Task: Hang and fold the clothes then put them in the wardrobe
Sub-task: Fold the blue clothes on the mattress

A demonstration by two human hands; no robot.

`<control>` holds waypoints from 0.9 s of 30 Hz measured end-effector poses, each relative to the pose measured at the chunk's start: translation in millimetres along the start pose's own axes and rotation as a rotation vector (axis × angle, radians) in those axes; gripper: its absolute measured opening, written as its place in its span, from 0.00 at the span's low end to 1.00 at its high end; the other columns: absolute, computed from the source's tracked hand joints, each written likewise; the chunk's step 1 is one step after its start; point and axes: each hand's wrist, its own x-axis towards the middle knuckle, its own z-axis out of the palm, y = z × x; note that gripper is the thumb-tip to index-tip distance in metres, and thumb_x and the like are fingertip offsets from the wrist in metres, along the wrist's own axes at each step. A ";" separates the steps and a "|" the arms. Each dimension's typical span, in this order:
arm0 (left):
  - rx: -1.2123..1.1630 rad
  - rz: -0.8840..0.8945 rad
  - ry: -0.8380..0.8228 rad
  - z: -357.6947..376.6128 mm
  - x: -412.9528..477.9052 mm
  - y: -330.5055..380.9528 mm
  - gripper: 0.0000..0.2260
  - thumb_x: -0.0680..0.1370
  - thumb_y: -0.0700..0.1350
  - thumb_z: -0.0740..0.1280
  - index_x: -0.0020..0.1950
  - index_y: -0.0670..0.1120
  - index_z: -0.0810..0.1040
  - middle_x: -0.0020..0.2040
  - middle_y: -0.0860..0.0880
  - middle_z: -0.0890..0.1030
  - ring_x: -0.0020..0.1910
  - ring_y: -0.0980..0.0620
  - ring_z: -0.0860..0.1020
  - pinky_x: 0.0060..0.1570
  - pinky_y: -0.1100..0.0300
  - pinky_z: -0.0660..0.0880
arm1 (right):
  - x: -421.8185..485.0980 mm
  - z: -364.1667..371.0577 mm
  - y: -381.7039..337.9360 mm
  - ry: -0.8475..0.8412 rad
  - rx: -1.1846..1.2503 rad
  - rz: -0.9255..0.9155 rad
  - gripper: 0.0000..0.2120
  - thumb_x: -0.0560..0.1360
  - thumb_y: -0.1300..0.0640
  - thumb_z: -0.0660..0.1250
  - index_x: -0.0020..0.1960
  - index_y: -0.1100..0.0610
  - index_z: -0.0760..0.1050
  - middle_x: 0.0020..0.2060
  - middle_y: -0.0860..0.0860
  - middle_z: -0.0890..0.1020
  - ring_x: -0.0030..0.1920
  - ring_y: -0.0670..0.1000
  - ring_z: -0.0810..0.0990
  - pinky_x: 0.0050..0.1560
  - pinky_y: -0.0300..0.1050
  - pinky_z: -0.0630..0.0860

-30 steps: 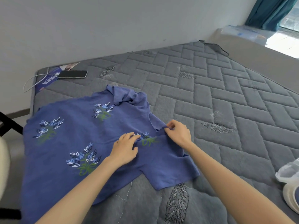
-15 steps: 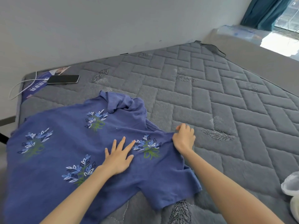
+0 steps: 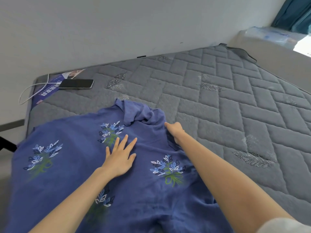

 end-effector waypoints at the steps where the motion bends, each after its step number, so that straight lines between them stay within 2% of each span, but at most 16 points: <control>1: -0.004 -0.004 -0.002 -1.7 4.8 -2.0 0.25 0.83 0.53 0.51 0.77 0.60 0.42 0.77 0.54 0.36 0.76 0.47 0.35 0.72 0.39 0.40 | 5.9 2.1 -5.2 -0.017 0.040 0.008 0.20 0.77 0.49 0.64 0.60 0.64 0.71 0.62 0.61 0.75 0.65 0.61 0.70 0.64 0.56 0.70; 2: -0.011 -0.010 -0.007 -2.7 9.0 -4.2 0.25 0.83 0.53 0.51 0.77 0.60 0.42 0.77 0.54 0.37 0.76 0.46 0.36 0.72 0.39 0.40 | 10.2 4.2 -9.3 -0.043 0.060 0.011 0.19 0.76 0.51 0.66 0.59 0.65 0.71 0.59 0.61 0.76 0.62 0.60 0.73 0.58 0.52 0.74; 3: -0.017 -0.016 -0.014 -3.2 13.3 -6.2 0.25 0.83 0.53 0.51 0.77 0.60 0.42 0.77 0.54 0.37 0.76 0.46 0.36 0.72 0.39 0.40 | 13.7 5.8 -13.4 -0.068 0.064 0.009 0.15 0.76 0.54 0.67 0.54 0.65 0.73 0.53 0.59 0.78 0.54 0.58 0.76 0.47 0.46 0.75; 4: -0.021 -0.022 -0.021 -3.1 17.7 -8.1 0.25 0.83 0.53 0.50 0.76 0.61 0.42 0.77 0.54 0.37 0.76 0.46 0.36 0.72 0.39 0.40 | 16.2 7.1 -18.4 -0.086 0.073 0.001 0.10 0.75 0.57 0.68 0.47 0.64 0.73 0.44 0.57 0.78 0.43 0.54 0.76 0.36 0.41 0.73; 6: -0.021 -0.033 -0.036 -2.2 25.7 -12.2 0.25 0.83 0.53 0.50 0.76 0.61 0.42 0.77 0.54 0.37 0.76 0.46 0.36 0.72 0.40 0.40 | 24.9 8.2 -27.3 -0.063 0.126 -0.037 0.13 0.76 0.60 0.66 0.34 0.59 0.68 0.31 0.54 0.71 0.31 0.50 0.68 0.24 0.37 0.64; 8: -0.015 -0.043 -0.039 -1.5 33.5 -16.4 0.25 0.83 0.54 0.49 0.76 0.61 0.41 0.77 0.54 0.36 0.76 0.45 0.35 0.71 0.40 0.39 | 33.4 5.0 -36.2 0.057 0.164 -0.134 0.15 0.77 0.61 0.63 0.32 0.58 0.67 0.30 0.53 0.70 0.32 0.51 0.68 0.27 0.39 0.65; 10: -0.003 -0.053 -0.024 -1.5 41.1 -20.8 0.25 0.83 0.54 0.49 0.76 0.62 0.40 0.77 0.54 0.36 0.76 0.45 0.35 0.71 0.38 0.39 | 38.2 -2.0 -46.9 0.167 0.173 -0.225 0.06 0.77 0.59 0.63 0.44 0.59 0.76 0.39 0.55 0.78 0.43 0.54 0.75 0.40 0.44 0.72; 11: 0.003 -0.060 -0.014 -1.9 44.3 -23.2 0.25 0.83 0.54 0.49 0.75 0.62 0.39 0.77 0.54 0.35 0.76 0.45 0.35 0.71 0.37 0.40 | 41.9 -5.3 -51.4 0.212 0.184 -0.239 0.08 0.77 0.58 0.63 0.51 0.59 0.78 0.46 0.55 0.80 0.48 0.54 0.77 0.47 0.45 0.74; 13: 0.014 -0.075 -0.007 -2.3 49.3 -27.9 0.25 0.82 0.55 0.49 0.75 0.63 0.38 0.77 0.54 0.35 0.76 0.45 0.35 0.70 0.36 0.40 | 45.2 -8.8 -56.6 0.277 0.194 -0.230 0.12 0.77 0.57 0.63 0.58 0.55 0.79 0.53 0.54 0.81 0.54 0.55 0.78 0.54 0.47 0.75; 15: 0.016 -0.096 -0.018 -2.1 53.3 -32.5 0.25 0.82 0.57 0.48 0.75 0.64 0.38 0.77 0.54 0.35 0.76 0.45 0.35 0.70 0.35 0.39 | 53.0 -7.8 -53.3 0.269 0.164 -0.193 0.13 0.76 0.58 0.63 0.59 0.55 0.80 0.52 0.55 0.82 0.53 0.57 0.79 0.57 0.50 0.76; 17: 0.022 -0.111 -0.039 -0.2 55.7 -35.8 0.25 0.81 0.59 0.48 0.74 0.64 0.37 0.76 0.54 0.33 0.75 0.46 0.33 0.69 0.34 0.38 | 57.3 -4.3 -46.0 0.202 0.101 -0.131 0.14 0.75 0.62 0.62 0.57 0.57 0.81 0.46 0.57 0.82 0.47 0.58 0.79 0.56 0.52 0.77; 18: 0.029 -0.113 -0.045 0.7 56.7 -37.2 0.26 0.81 0.61 0.47 0.74 0.64 0.37 0.76 0.55 0.32 0.75 0.46 0.33 0.68 0.34 0.37 | 58.3 -1.8 -43.2 0.180 0.061 -0.115 0.14 0.74 0.64 0.61 0.57 0.58 0.81 0.47 0.57 0.82 0.47 0.59 0.79 0.56 0.53 0.77; 20: 0.033 -0.124 -0.041 1.5 58.6 -39.7 0.28 0.79 0.65 0.47 0.73 0.64 0.34 0.75 0.55 0.30 0.74 0.46 0.31 0.68 0.34 0.35 | 57.9 4.4 -41.6 0.249 -0.034 -0.138 0.16 0.75 0.64 0.61 0.61 0.59 0.76 0.56 0.58 0.80 0.55 0.60 0.78 0.57 0.52 0.75; 23: 0.001 -0.154 -0.005 -1.8 62.4 -44.9 0.32 0.76 0.69 0.47 0.71 0.64 0.29 0.74 0.55 0.28 0.73 0.46 0.28 0.67 0.35 0.34 | 46.1 19.5 -48.4 0.509 -0.303 -0.372 0.15 0.74 0.62 0.64 0.60 0.58 0.68 0.60 0.57 0.72 0.60 0.60 0.71 0.55 0.53 0.69; 24: -0.005 -0.159 0.006 -3.5 63.8 -46.9 0.32 0.76 0.69 0.46 0.70 0.64 0.29 0.74 0.55 0.28 0.73 0.47 0.28 0.67 0.35 0.33 | 43.8 24.6 -50.7 0.497 -0.363 -0.503 0.15 0.74 0.61 0.64 0.60 0.58 0.69 0.59 0.57 0.72 0.59 0.60 0.70 0.55 0.53 0.69; 27: 0.005 -0.174 0.036 -8.6 69.3 -54.5 0.30 0.77 0.67 0.44 0.72 0.62 0.30 0.74 0.54 0.28 0.73 0.46 0.28 0.67 0.35 0.33 | 38.9 41.7 -56.7 0.214 -0.570 -0.791 0.17 0.73 0.58 0.66 0.62 0.54 0.73 0.57 0.55 0.71 0.59 0.57 0.69 0.55 0.50 0.69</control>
